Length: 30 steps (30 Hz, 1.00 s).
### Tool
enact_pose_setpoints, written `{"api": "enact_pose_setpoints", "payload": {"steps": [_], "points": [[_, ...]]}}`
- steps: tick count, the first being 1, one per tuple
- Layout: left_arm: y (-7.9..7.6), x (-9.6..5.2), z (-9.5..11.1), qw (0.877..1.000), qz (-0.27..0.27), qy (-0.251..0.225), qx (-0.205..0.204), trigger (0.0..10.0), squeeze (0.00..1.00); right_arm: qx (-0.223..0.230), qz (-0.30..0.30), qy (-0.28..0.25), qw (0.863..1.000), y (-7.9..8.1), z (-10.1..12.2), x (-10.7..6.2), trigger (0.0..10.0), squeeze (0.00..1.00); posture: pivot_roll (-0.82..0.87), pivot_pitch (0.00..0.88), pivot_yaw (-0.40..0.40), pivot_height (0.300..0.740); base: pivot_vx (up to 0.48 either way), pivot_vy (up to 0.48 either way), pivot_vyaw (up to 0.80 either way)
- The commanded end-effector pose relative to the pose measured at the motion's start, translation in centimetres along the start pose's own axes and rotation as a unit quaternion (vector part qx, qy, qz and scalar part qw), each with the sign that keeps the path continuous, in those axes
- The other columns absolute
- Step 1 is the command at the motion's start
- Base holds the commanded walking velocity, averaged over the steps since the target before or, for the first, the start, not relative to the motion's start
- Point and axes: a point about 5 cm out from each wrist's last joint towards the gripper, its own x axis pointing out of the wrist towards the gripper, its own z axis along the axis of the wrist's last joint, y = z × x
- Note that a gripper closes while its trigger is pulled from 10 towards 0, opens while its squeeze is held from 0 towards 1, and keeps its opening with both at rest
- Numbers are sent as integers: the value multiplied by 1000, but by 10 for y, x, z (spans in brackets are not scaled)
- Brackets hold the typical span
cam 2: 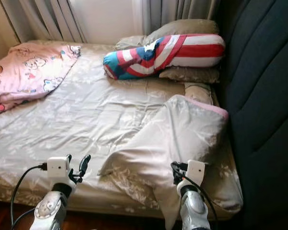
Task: Clean up the room
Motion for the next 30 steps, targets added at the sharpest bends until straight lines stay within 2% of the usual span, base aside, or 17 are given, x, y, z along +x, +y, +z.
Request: {"api": "enact_pose_setpoints", "payload": {"steps": [1, 5, 6, 7, 17, 25, 30], "points": [[2, -1, -1, 1000, 2, 10, -2, 10000, 0, -3, -7, 22, 1000, -1, -6, -1, 10000, 0, 12, 120, -26, 660, 0, 0, 0], [2, 0, 0, 1000, 0, 9, -3, 10000, 0, -5, -4, 34, 999, 1, -6, 1, 10000, 0, 23, 127, -23, 660, 0, 0, 0], [2, 0, 1, 1000, -1, 10, -3, 10000, 0, 0, -9, 45, 999, 1, -6, 3, 10000, 906, 28, 129, -21, 660, 0, 0, 0], [2, 0, 1, 1000, -2, 11, -2, 10000, 0, 0, -12, 54, 998, 1, -6, 4, 10000, 1000, 30, 132, -19, 660, 0, 0, 0], [7, -4, 7, 1000, -2, 6, 9, 10000, 0, 2, -34, 69, 997, -1, 3, 13, 10000, 1000, 69, 161, -2, 660, 0, 0, 0], [10, -11, 17, 1000, -4, -3, 15, 10000, 0, 13, -44, 51, 998, -1, 20, 21, 10000, 1000, 96, 208, 18, 660, 0, 0, 0], [11, -22, 24, 1000, -7, -7, 20, 10000, 0, 24, -31, 37, 999, 3, 28, 25, 10000, 1000, 121, 248, 36, 660, 0, 0, 0]]}}
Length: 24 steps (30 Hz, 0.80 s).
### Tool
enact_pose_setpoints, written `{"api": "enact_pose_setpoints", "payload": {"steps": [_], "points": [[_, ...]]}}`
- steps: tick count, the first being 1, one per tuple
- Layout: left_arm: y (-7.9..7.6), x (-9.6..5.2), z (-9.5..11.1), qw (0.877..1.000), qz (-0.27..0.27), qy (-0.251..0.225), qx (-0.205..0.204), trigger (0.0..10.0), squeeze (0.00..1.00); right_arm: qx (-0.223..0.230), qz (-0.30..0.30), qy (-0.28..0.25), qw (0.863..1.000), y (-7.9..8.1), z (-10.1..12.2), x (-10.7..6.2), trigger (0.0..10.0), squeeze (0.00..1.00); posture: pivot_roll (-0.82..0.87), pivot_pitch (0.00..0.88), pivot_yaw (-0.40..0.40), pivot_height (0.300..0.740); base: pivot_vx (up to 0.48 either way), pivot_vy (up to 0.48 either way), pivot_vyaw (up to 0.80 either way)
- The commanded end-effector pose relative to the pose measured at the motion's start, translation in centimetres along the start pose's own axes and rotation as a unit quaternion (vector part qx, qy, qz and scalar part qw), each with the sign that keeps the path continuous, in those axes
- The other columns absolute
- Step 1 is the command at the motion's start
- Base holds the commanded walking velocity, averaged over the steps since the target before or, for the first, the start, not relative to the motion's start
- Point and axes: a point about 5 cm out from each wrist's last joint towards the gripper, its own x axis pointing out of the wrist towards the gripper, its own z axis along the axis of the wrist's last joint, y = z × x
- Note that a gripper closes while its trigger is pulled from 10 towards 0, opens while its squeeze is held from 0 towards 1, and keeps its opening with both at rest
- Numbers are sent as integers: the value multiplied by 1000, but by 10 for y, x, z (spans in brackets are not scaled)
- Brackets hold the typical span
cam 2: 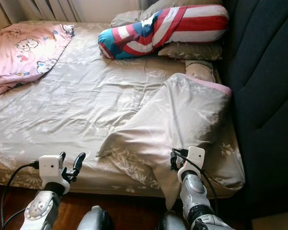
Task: Clean up the room
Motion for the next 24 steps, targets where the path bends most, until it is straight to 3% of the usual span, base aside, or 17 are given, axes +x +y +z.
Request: {"api": "enact_pose_setpoints", "payload": {"steps": [1, 5, 6, 14, 16, 20, 24], "points": [[2, -5, 2, 1000, -3, 6, 2, 10000, 0, 2, 1, 0, 1000, 2, 1, 1, 10000, 1000, 125, 255, 39, 660, 0, 0, 0], [2, -14, 8, 1000, -5, 5, 3, 10000, 0, -12, -20, -3, 1000, -1, 3, 1, 10000, 1000, 136, 283, 49, 660, 0, 0, 0], [2, -16, 11, 1000, -6, 4, 3, 10000, 0, -10, -22, -4, 1000, -2, 5, 2, 10000, 0, 145, 299, 55, 660, 0, 0, 0], [-3, -31, 29, 1000, -21, 11, 5, 10000, 0, -30, -41, 16, 999, -3, 9, 5, 10000, 0, 161, 358, 77, 660, 0, 0, 0], [-4, -31, 31, 1000, -23, 11, 4, 10000, 0, -16, -44, 20, 999, -3, 9, 5, 10000, 0, 162, 364, 80, 660, 0, 0, 0], [-8, -32, 34, 999, -30, 13, 3, 10000, 0, -15, -43, 41, 998, -2, 5, 5, 10000, 0, 163, 373, 85, 660, 0, 0, 0], [-8, -36, 37, 999, -33, 21, 3, 10000, 0, -36, -78, 83, 993, -9, -9, 1, 10000, 0, 161, 378, 87, 660, 0, 0, 0]]}}
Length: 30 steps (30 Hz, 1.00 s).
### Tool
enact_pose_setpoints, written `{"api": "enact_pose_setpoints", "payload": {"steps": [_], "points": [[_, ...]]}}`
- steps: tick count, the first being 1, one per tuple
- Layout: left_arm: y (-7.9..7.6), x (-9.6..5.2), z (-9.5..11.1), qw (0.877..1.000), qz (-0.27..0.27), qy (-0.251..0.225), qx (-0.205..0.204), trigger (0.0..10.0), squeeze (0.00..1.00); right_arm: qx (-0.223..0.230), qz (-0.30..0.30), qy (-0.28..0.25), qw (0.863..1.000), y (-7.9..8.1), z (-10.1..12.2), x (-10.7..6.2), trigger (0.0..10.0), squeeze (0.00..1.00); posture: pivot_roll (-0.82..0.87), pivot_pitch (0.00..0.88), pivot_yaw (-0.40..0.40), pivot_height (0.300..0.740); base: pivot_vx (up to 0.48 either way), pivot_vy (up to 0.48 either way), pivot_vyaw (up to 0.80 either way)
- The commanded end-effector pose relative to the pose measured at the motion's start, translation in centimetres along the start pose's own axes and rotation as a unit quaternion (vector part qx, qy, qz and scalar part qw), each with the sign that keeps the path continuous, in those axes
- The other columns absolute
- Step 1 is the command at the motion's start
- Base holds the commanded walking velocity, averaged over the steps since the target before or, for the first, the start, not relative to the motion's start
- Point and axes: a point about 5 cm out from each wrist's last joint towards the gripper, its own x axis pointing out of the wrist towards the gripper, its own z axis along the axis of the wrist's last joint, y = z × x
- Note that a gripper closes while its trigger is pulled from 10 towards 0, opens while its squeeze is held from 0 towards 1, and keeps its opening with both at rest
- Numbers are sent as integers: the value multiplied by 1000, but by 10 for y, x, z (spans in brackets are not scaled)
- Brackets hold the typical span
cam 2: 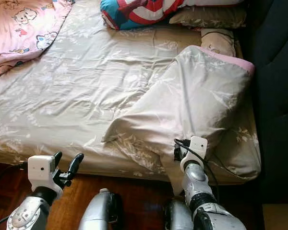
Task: Clean up the room
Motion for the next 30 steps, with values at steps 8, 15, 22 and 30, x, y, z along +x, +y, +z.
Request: {"api": "enact_pose_setpoints", "payload": {"steps": [8, 15, 22, 30], "points": [[0, -7, -1, 1000, -5, 22, 2, 10000, 0, 38, -35, 114, 992, -7, -49, -12, 10000, 0, 159, 375, 90, 660, 0, 0, 0], [-2, -5, 1, 1000, -10, 25, 3, 10000, 0, 81, -82, 133, 984, -11, -54, -14, 10000, 0, 151, 368, 88, 660, 0, 0, 0], [-3, -3, 2, 1000, -12, 24, 4, 10000, 0, 118, -61, 171, 976, -3, -64, -17, 7804, 0, 154, 362, 86, 660, 0, 0, 0], [-1, -5, 1, 1000, -7, 26, 9, 10000, 0, 113, -49, 172, 977, 1, -66, -18, 0, 0, 158, 363, 83, 660, 0, 0, 0]]}}
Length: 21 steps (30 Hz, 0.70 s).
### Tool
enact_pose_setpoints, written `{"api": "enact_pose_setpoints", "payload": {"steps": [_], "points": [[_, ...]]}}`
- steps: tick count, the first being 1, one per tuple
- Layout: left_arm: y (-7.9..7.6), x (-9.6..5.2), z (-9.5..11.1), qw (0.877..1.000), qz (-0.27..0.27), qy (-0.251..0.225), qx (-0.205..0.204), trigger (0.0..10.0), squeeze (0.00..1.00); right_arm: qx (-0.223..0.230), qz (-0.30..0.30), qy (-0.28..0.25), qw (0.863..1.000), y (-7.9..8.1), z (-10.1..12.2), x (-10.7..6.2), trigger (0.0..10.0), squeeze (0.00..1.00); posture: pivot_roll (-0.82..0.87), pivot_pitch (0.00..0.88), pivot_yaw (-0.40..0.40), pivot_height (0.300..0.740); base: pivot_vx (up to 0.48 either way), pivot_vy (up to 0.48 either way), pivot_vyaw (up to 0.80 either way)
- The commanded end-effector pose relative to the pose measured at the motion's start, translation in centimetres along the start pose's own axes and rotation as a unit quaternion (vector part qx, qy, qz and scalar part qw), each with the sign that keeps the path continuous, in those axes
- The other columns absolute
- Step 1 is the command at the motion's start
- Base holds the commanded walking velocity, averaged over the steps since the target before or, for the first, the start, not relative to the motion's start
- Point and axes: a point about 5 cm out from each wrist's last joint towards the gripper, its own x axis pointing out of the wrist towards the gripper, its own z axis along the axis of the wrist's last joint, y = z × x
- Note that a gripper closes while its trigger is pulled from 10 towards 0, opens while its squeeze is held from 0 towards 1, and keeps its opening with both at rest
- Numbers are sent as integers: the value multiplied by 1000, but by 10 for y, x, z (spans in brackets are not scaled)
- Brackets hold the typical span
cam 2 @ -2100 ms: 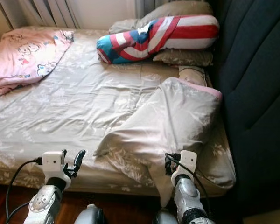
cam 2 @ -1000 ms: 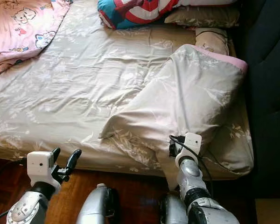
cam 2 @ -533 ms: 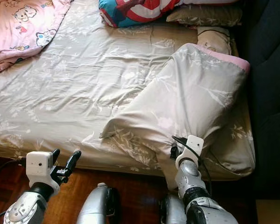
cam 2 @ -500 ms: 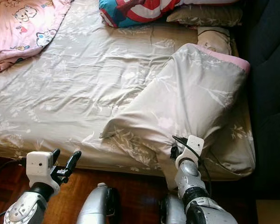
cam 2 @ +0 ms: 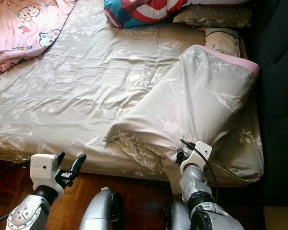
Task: Clean up the room
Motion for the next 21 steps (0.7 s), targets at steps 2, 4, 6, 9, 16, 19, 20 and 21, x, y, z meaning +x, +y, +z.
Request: {"api": "enact_pose_setpoints", "payload": {"steps": [2, 4, 6, 9, 16, 19, 20, 21], "points": [[4, -5, -1, 1000, 6, 10, 6, 10000, 0, -2, -27, 99, 995, -14, -50, -8, 0, 0, 155, 361, 83, 660, 0, 0, 0], [4, -5, -1, 1000, 6, 10, 6, 10000, 0, -8, -23, 97, 995, -14, -49, -8, 0, 0, 155, 361, 83, 660, 0, 0, 0], [3, -5, -2, 1000, 6, 10, 6, 10000, 0, -13, -19, 95, 995, -13, -48, -8, 0, 0, 154, 358, 81, 660, 0, 0, 0], [3, -4, -2, 1000, 6, 10, 5, 10000, 0, -14, -6, 92, 996, -10, -48, -8, 0, 0, 154, 356, 80, 660, 0, 0, 0], [4, -2, -5, 1000, 10, 12, 6, 10000, 0, -44, 8, 84, 995, -8, -49, -8, 0, 0, 146, 344, 74, 660, 0, 0, 0], [4, 0, -7, 1000, 10, 13, 6, 10000, 0, -41, 2, 83, 996, -12, -48, -8, 0, 0, 138, 334, 71, 660, 0, 0, 0], [4, 1, -7, 1000, 10, 12, 5, 10000, 0, -40, 0, 83, 996, -13, -47, -8, 0, 0, 136, 331, 70, 660, 0, 0, 0], [4, 2, -7, 1000, 11, 12, 5, 10000, 0, -40, -2, 82, 996, -14, -47, -7, 0, 0, 135, 327, 69, 660, 0, 0, 0]]}}
